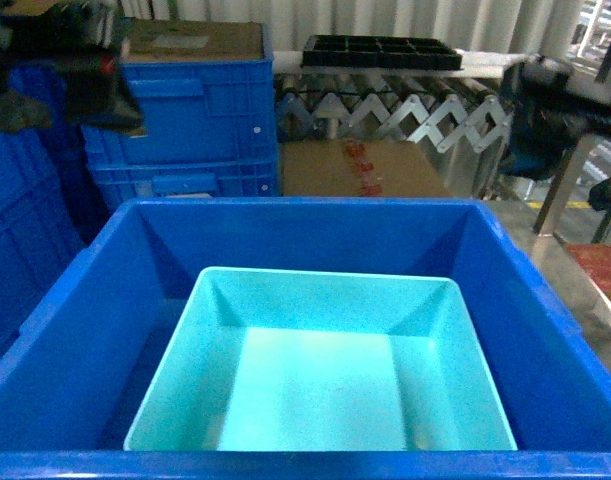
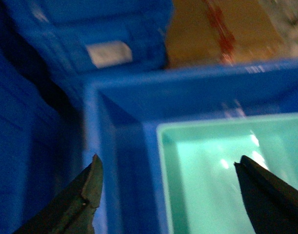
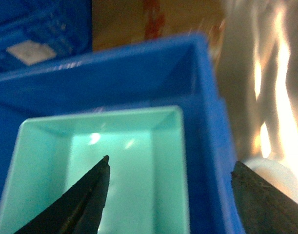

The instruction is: Stack blue boxes stably on right

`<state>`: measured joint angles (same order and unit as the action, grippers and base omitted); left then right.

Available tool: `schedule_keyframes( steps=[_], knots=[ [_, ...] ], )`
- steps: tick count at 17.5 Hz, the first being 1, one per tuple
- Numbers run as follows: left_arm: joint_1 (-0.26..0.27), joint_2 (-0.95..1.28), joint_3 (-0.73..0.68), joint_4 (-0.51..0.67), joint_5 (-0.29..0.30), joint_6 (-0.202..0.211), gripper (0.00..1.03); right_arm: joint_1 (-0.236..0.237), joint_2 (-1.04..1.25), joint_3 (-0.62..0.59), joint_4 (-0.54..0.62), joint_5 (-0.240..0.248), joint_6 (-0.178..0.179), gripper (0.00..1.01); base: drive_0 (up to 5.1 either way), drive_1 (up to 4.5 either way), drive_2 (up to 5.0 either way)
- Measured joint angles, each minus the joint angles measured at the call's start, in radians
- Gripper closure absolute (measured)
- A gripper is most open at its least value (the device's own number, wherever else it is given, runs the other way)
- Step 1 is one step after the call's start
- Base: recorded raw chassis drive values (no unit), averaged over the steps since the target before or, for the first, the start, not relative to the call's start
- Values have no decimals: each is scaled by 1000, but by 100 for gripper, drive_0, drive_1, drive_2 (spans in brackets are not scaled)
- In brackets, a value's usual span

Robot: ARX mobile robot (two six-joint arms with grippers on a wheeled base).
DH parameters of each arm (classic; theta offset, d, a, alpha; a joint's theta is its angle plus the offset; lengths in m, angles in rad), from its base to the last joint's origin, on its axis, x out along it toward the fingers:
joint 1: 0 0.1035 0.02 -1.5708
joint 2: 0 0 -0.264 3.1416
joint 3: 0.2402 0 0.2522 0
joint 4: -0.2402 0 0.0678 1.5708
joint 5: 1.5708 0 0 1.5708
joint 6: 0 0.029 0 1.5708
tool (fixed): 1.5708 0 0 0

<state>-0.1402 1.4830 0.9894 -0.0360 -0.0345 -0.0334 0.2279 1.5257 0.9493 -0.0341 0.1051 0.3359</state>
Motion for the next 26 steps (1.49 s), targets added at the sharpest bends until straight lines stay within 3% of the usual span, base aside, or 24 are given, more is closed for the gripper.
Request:
schedule_keyframes(
  steps=[1, 2, 3, 4, 5, 8, 10, 14, 15, 16, 19, 20, 21, 22, 26],
  knots=[
    [27, -122, -243, 397, -82, 14, 43, -44, -134, -241, 461, 73, -192, 47, 0, 0, 0],
    [45, -213, -401, 705, -72, 15, 63, -76, -222, -406, 770, 65, -279, 67, 0, 0, 0],
    [48, -262, -526, 802, -48, 16, 81, -88, -267, -527, 867, 28, -309, 85, 0, 0, 0],
    [64, -294, -601, 815, -42, 16, 96, -108, -311, -593, 875, 16, -316, 100, 0, 0, 0],
    [79, -343, -659, 824, -39, 16, 101, -126, -358, -637, 881, 9, -324, 100, 0, 0, 0],
    [82, -386, -692, 831, -27, 16, 101, -132, -406, -676, 881, -2, -326, 100, 0, 0, 0],
    [114, -420, -719, 830, 26, 17, 101, -139, -436, -702, 879, -15, -327, 100, 0, 0, 0],
    [140, -462, -760, 824, 29, 17, 101, -147, -484, -744, 864, -28, -329, 100, 0, 0, 0],
    [146, -487, -786, 816, 26, 17, 101, -159, -510, -766, 853, -30, -329, 100, 0, 0, 0],
    [140, -550, -831, 794, 35, 17, 101, -222, -582, -805, 824, -98, -330, 100, 0, 0, 0],
    [140, -737, -915, 690, 34, 17, 101, -233, -777, -883, 706, -102, -329, 100, 0, 0, 0],
    [140, -780, -926, 663, 34, 17, 101, -233, -783, -914, 770, -101, -329, 100, 0, 0, 0],
    [140, -821, -935, 636, 34, 17, 101, -233, -810, -932, 719, -101, -329, 100, 0, 0, 0],
    [140, -828, -970, 679, 34, 17, 101, -233, -859, -935, 670, -102, -330, 100, 0, 0, 0],
    [140, -876, -974, 611, 32, 17, 101, -233, -945, -935, 612, -102, -330, 100, 0, 0, 0]
  ],
)
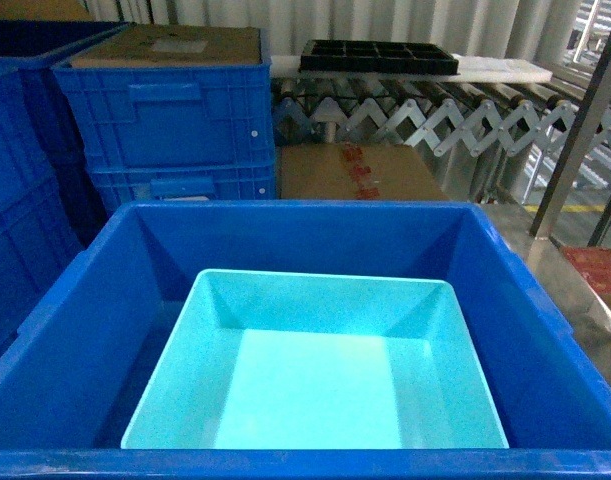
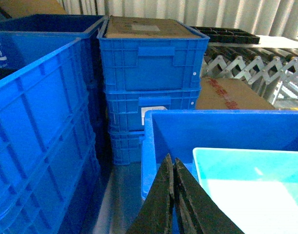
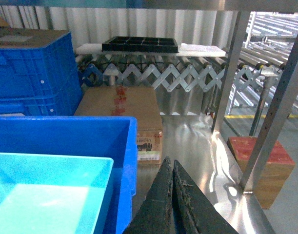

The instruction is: Stack blue boxes stably on right

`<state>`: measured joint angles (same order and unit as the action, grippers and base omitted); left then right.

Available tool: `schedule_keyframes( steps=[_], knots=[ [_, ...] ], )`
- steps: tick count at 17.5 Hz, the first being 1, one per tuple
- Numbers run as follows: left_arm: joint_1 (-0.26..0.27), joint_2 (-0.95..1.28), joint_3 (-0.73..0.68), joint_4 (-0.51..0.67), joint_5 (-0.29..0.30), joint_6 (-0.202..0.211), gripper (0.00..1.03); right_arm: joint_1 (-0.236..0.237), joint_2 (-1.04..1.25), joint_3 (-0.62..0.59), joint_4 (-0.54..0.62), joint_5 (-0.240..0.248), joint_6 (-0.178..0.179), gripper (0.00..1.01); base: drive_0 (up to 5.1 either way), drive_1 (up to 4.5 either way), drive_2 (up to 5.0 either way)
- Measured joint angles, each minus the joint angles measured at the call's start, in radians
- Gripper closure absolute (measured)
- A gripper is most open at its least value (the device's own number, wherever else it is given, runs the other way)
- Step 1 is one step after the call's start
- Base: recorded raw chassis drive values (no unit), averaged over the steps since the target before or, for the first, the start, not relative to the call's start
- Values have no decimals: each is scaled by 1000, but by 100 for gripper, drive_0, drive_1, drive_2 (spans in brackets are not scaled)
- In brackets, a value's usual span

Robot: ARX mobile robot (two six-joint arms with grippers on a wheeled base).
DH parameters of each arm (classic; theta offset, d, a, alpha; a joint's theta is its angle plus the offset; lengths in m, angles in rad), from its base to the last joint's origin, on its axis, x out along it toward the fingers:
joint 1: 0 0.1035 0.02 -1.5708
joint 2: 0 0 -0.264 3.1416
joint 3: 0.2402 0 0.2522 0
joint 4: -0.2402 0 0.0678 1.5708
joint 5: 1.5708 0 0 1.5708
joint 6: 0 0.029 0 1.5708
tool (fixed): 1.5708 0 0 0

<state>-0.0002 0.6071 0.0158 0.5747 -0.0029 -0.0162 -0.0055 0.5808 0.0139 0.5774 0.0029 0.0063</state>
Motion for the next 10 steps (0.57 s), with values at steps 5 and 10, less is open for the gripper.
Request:
schedule_keyframes(
  steps=[5, 10],
  knots=[
    [0, -105, 0, -72, 3, 0, 101, 0, -78, 0, -88, 0, 0, 100, 0, 0, 0],
    [0, -287, 0, -256, 3, 0, 101, 0, -266, 0, -260, 0, 0, 100, 0, 0, 0]
  ],
)
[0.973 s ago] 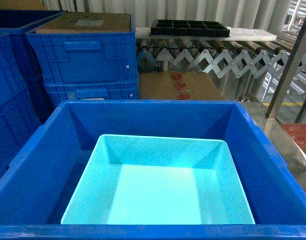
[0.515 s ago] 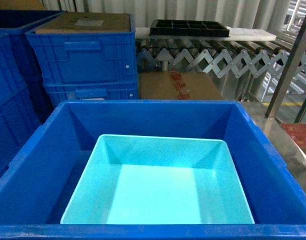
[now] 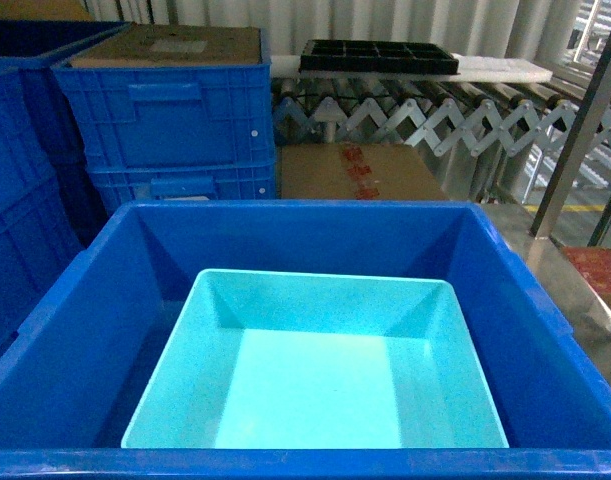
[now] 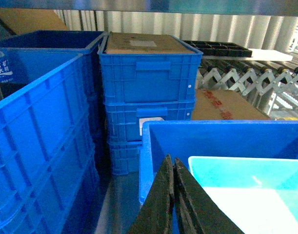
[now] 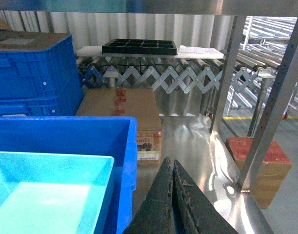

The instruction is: Stack blue boxes stably on right

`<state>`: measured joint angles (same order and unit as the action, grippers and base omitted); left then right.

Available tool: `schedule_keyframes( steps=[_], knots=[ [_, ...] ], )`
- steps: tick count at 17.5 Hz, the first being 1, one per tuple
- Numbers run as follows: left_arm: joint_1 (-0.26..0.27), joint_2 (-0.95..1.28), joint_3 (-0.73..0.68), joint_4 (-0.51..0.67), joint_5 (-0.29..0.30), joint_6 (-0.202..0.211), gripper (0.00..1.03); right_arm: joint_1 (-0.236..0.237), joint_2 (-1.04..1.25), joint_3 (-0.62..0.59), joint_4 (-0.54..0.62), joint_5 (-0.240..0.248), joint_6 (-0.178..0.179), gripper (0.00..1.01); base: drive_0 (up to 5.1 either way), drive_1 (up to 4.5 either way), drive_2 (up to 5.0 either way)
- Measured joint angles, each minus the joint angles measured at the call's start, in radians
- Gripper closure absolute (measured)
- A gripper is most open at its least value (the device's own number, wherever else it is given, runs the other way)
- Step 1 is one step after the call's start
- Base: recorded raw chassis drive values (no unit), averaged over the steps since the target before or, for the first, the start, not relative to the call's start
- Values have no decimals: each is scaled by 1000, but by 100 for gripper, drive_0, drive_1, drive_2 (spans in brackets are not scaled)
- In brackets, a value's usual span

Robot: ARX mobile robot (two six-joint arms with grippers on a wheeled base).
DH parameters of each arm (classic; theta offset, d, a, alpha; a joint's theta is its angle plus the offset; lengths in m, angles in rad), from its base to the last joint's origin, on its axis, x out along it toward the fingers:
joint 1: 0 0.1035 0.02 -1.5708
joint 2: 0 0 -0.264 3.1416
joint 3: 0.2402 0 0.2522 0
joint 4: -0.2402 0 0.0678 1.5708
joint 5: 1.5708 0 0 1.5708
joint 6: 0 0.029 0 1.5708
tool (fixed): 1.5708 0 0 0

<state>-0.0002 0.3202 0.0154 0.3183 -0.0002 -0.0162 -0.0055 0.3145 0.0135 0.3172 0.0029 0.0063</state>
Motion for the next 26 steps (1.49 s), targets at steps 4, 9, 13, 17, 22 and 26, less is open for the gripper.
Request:
schedule_keyframes(
  steps=[4, 9, 13, 17, 22, 26],
  knots=[
    [0, -100, 0, -95, 0, 0, 101, 0, -98, 0, -98, 0, 0, 100, 0, 0, 0],
    [0, -248, 1, -296, 1, 0, 101, 0, -257, 0, -312, -3, 0, 100, 0, 0, 0],
    [0, -311, 1, -316, -2, 1, 101, 0, -310, 1, -303, -3, 0, 100, 0, 0, 0],
    [0, -310, 0, -322, -1, 2, 101, 0, -310, 0, -318, -1, 0, 100, 0, 0, 0],
    [0, -310, 0, -322, 0, 2, 28, 0, -310, 0, -321, -3, 0, 26, 0, 0, 0],
    [0, -310, 0, -322, 0, 3, 5, 0, -310, 0, -321, -3, 0, 3, 0, 0, 0]
  ],
)
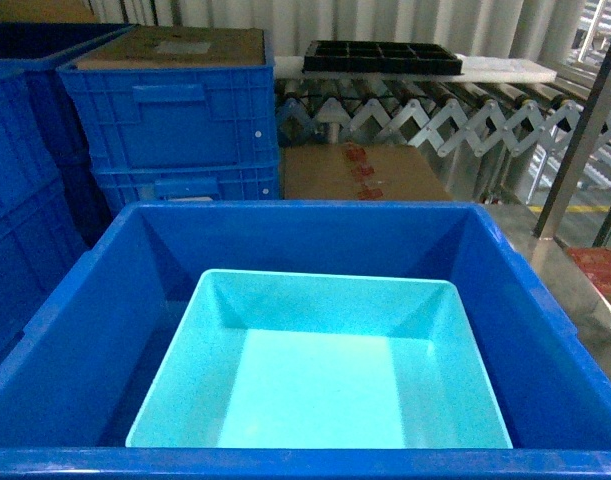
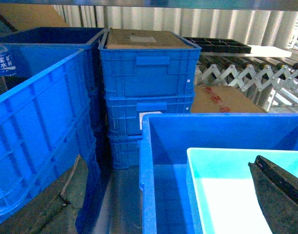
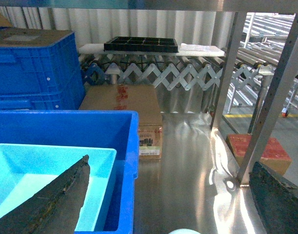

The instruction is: Stack blue boxes stably on right

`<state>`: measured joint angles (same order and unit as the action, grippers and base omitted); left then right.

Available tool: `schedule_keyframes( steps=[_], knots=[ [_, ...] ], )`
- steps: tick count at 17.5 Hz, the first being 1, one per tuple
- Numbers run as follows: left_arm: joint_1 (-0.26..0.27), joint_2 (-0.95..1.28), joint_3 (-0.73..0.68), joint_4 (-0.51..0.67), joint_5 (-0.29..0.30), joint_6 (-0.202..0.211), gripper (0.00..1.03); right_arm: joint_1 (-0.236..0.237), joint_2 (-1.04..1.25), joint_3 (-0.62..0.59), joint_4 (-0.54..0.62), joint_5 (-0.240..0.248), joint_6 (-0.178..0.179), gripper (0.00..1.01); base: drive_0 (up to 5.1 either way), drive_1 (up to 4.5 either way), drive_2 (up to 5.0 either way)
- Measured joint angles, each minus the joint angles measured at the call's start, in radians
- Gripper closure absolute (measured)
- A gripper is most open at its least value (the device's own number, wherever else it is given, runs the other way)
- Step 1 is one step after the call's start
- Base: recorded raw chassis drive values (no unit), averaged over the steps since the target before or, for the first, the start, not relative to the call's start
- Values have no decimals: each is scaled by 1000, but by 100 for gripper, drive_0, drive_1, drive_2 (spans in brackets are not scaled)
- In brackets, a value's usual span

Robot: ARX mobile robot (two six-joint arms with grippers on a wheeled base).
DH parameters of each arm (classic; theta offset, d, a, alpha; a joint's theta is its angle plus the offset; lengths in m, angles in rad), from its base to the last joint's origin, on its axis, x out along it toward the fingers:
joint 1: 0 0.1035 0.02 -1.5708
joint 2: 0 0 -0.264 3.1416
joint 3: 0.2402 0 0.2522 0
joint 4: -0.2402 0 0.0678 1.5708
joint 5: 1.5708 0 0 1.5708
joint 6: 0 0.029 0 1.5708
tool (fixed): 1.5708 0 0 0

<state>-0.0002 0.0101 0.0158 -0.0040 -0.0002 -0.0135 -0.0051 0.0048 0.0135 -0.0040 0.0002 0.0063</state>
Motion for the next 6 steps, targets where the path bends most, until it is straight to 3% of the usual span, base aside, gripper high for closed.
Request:
schedule_keyframes(
  steps=[6],
  knots=[
    [0, 0, 0, 0, 0, 0, 5, 0, 0, 0, 0, 0, 0, 3, 0, 0, 0]
  ],
)
